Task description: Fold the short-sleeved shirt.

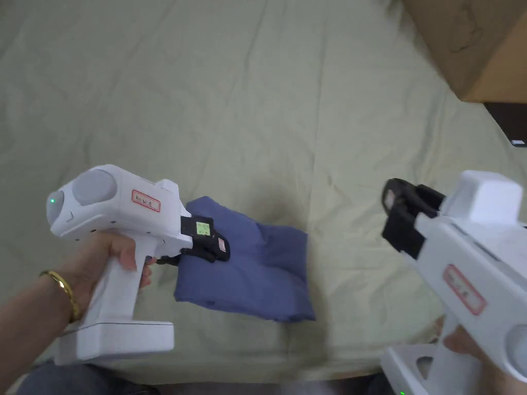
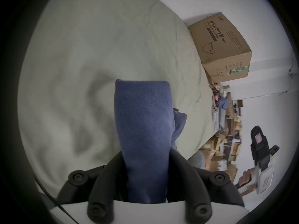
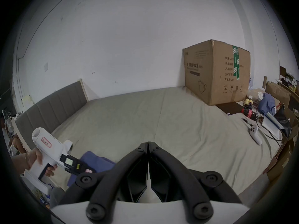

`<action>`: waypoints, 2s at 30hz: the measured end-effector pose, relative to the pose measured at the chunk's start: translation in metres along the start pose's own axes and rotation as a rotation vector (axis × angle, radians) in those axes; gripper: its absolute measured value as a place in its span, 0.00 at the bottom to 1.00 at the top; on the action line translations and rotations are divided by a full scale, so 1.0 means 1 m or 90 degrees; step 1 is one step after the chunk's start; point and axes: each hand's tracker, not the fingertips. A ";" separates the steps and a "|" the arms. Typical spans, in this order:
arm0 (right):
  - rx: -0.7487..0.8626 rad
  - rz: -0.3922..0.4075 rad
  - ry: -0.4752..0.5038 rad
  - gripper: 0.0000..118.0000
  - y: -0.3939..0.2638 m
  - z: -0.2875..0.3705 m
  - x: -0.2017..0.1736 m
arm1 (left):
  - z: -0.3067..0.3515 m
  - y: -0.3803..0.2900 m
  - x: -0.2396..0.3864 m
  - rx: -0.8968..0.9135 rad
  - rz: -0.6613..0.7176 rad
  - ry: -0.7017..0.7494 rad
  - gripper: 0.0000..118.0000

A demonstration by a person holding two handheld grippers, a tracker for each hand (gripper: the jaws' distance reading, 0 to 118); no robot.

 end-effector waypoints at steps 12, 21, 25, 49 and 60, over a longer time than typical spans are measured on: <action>-0.034 0.029 0.022 0.00 -0.016 -0.016 -0.037 | 0.177 0.018 -0.184 0.094 0.073 0.269 0.16; -0.078 0.057 0.050 0.00 -0.019 -0.038 -0.072 | 0.240 0.025 -0.300 0.143 0.146 0.481 0.41; -0.087 0.060 0.062 0.00 -0.019 -0.044 -0.082 | 0.232 0.020 -0.320 0.192 0.133 0.663 0.67; 0.129 0.089 0.025 0.00 0.063 0.037 -0.009 | 0.225 -0.051 0.057 0.820 -0.241 0.422 0.00; 0.189 0.117 -0.020 0.00 0.072 0.053 0.007 | 0.123 -0.107 0.115 0.778 -0.318 0.334 0.00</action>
